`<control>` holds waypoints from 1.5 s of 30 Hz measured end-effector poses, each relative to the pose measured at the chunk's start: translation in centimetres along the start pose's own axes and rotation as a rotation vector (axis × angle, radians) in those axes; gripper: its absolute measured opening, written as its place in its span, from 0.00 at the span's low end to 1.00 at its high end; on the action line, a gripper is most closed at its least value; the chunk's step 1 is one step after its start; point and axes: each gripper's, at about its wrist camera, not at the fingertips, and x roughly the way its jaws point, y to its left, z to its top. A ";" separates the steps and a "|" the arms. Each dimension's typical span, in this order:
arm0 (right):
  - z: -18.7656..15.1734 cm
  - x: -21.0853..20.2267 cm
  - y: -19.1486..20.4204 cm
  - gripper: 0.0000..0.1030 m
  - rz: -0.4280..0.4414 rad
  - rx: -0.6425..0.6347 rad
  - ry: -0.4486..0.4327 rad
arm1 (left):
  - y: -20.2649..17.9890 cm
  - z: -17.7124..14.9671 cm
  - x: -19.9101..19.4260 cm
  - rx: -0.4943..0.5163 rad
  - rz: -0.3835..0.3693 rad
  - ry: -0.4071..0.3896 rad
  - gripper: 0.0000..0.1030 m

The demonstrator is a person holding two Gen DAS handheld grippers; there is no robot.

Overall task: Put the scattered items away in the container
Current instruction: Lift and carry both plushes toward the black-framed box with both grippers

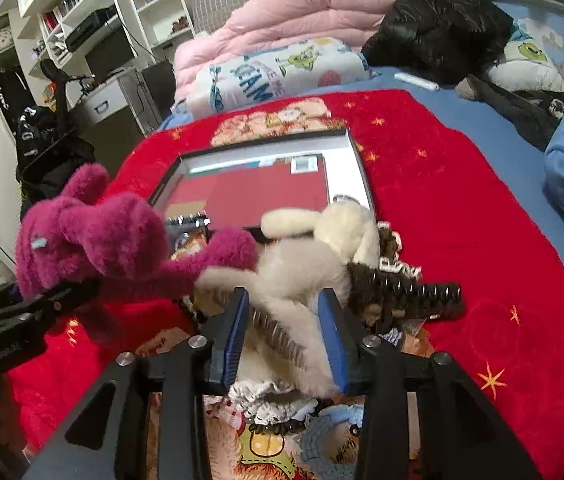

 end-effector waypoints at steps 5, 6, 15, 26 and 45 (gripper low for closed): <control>-0.7 1.7 -0.4 0.36 0.017 0.030 0.052 | 0.0 0.0 0.8 -0.002 0.008 0.020 0.66; -0.8 1.9 -0.5 0.35 0.023 0.040 0.060 | 0.1 -0.1 0.8 -0.002 0.007 0.021 0.66; -0.8 2.0 -0.3 0.22 0.034 0.037 0.064 | -0.4 -0.1 1.3 0.014 0.001 0.036 0.67; 0.1 0.5 0.3 0.14 0.057 0.036 0.026 | -0.1 0.0 0.7 0.007 0.000 0.022 0.67; 3.2 -4.4 1.3 0.13 0.068 0.001 -0.131 | -0.5 1.6 -1.9 0.013 0.005 -0.067 0.67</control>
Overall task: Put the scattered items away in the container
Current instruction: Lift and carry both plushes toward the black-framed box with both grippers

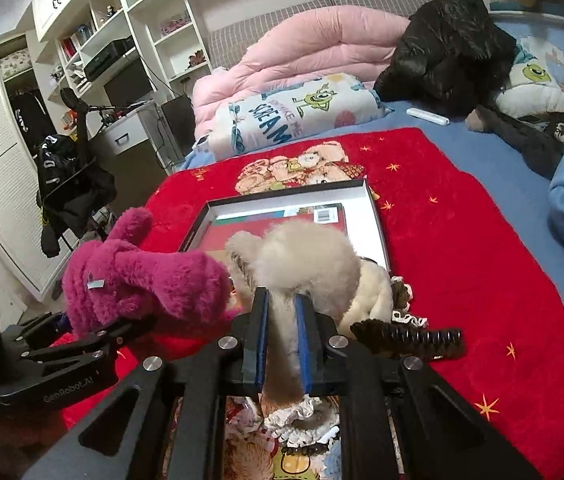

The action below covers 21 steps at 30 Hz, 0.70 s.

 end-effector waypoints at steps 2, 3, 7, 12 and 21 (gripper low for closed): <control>0.1 0.0 -0.1 0.13 0.007 0.007 0.004 | 0.1 0.2 -0.2 -0.019 -0.033 0.003 0.67; 0.1 0.0 -0.1 0.13 0.008 0.010 0.006 | 0.2 0.4 -0.2 -0.028 -0.052 0.006 0.67; 0.7 -0.1 -0.2 0.13 0.010 0.019 -0.002 | -0.3 1.4 -0.4 -0.016 -0.054 -0.012 0.67; 2.2 0.1 0.2 0.13 0.016 0.011 -0.016 | -0.5 2.8 0.0 -0.010 -0.052 -0.026 0.67; 4.9 3.1 -0.6 0.13 0.017 0.030 0.009 | 1.5 6.6 3.2 -0.059 -0.022 0.003 0.67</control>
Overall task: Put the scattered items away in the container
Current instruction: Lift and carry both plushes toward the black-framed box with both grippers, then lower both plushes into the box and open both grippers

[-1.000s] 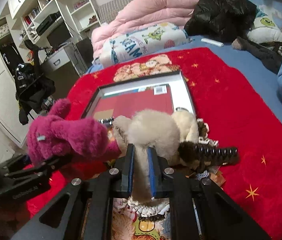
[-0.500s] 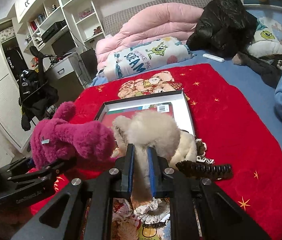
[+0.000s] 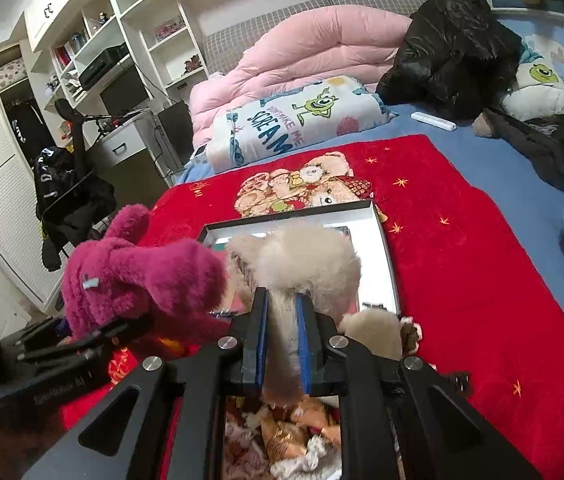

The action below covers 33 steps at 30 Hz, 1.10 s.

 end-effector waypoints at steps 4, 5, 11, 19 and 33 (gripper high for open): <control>1.9 1.7 -0.7 0.13 -0.004 0.009 0.007 | 0.5 2.2 2.0 0.010 0.005 0.003 0.67; 2.4 2.1 -0.8 0.13 -0.003 0.008 0.003 | 0.6 2.6 2.7 0.015 0.008 0.004 0.67; 4.5 6.3 -1.3 0.13 -0.003 -0.015 0.004 | 1.3 3.1 7.7 -0.006 0.040 0.017 0.67; 3.7 13.8 -3.4 0.13 -0.015 0.000 0.067 | 0.4 2.1 14.4 0.043 0.039 0.059 0.67; 1.6 18.8 -4.5 0.14 -0.065 -0.005 0.179 | -0.6 0.5 17.9 0.082 0.043 0.080 0.67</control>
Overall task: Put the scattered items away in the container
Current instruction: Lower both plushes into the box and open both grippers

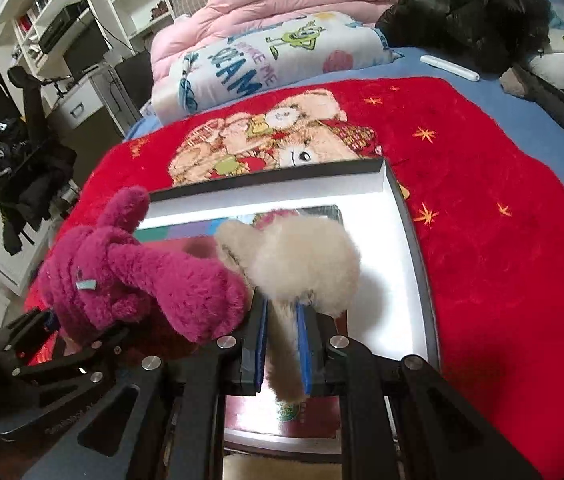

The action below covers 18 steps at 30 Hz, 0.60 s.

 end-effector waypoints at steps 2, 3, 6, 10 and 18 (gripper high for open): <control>-0.3 0.4 0.1 0.14 -0.006 0.002 0.008 | -0.2 -0.4 0.2 0.009 0.018 -0.006 0.67; -0.4 0.6 0.0 0.14 -0.001 0.008 0.017 | -0.3 -0.5 0.3 0.014 0.024 -0.009 0.67; -0.6 0.7 -0.1 0.14 0.004 0.018 0.019 | -0.1 -0.7 0.0 0.014 0.027 -0.013 0.68; -0.7 0.7 0.0 0.14 -0.002 0.013 0.018 | -0.3 -0.6 0.1 0.017 0.044 -0.001 0.69; -0.6 0.4 -0.2 0.18 -0.010 0.030 0.012 | -0.5 -0.4 0.2 0.016 0.057 0.011 0.75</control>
